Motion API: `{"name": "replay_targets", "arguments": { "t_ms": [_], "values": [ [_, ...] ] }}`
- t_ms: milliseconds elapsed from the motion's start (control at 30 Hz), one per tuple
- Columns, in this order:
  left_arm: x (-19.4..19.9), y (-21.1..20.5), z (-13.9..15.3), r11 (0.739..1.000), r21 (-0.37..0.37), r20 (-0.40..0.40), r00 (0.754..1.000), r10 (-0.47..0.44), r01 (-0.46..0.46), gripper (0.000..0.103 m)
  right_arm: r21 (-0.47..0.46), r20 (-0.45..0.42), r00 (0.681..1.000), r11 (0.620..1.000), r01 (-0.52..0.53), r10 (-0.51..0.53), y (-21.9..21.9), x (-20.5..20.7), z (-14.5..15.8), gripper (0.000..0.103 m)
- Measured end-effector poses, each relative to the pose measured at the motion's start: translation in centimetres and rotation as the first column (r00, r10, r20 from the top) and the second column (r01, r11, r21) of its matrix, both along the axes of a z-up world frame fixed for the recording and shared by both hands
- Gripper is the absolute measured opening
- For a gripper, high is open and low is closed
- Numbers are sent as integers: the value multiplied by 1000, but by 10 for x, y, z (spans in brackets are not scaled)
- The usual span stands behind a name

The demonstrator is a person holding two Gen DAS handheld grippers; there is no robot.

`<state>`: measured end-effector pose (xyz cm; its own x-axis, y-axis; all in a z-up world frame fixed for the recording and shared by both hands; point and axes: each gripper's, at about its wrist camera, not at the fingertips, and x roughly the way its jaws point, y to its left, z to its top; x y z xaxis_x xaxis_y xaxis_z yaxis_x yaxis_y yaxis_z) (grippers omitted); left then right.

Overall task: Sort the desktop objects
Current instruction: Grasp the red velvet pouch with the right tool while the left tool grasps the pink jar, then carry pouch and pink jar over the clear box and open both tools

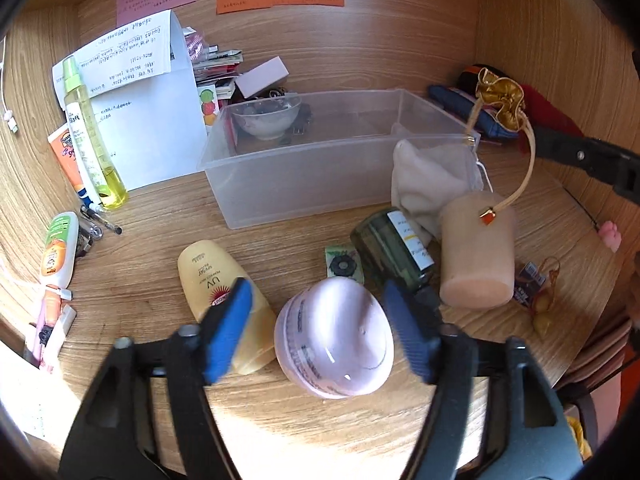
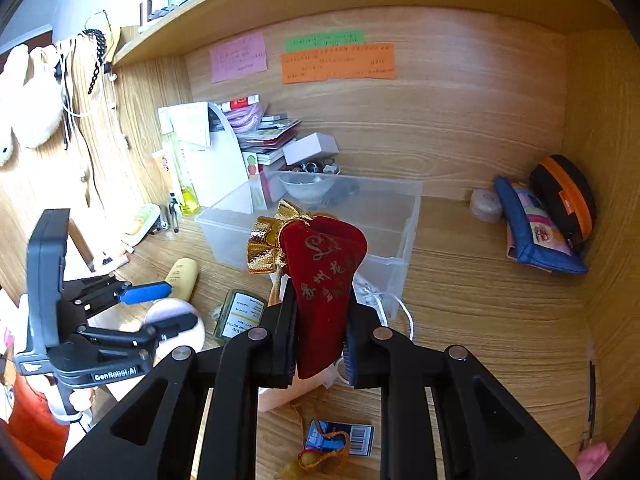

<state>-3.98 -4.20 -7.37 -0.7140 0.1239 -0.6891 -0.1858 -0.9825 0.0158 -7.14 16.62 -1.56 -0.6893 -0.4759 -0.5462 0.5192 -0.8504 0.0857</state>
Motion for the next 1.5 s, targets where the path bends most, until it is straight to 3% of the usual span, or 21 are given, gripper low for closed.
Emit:
{"name": "replay_targets", "arguments": {
  "t_ms": [200,400,467,567,733,933,1267,1500],
  "values": [
    [11,10,-8,997,-50,25,998,-53,54,73,-2,9,1000,1000,-5,5,1,3,-4,16],
    [25,15,-16,992,-115,16,999,-43,45,74,-13,23,1000,1000,-1,1,5,2,-6,17],
    [27,18,-18,988,-151,-4,1000,-23,22,66,-20,30,1000,1000,-2,3,5,1,-6,17],
    [28,20,-19,984,-181,-15,1000,-7,4,66,-26,39,999,1000,-6,7,4,0,-8,17],
    [24,15,-10,991,-130,-16,1000,0,-2,66,-20,31,999,1000,-13,13,3,2,-6,17],
    [22,3,29,1000,-28,-80,997,10,-12,66,-35,0,1000,999,-31,31,5,0,13,17],
    [7,-12,82,999,44,-151,988,-13,19,66,-25,-74,995,998,-63,61,-3,-11,56,17],
    [-22,-27,116,994,97,-180,983,-28,46,66,-12,-75,995,997,-70,69,-14,-36,69,17]
  ]
}}
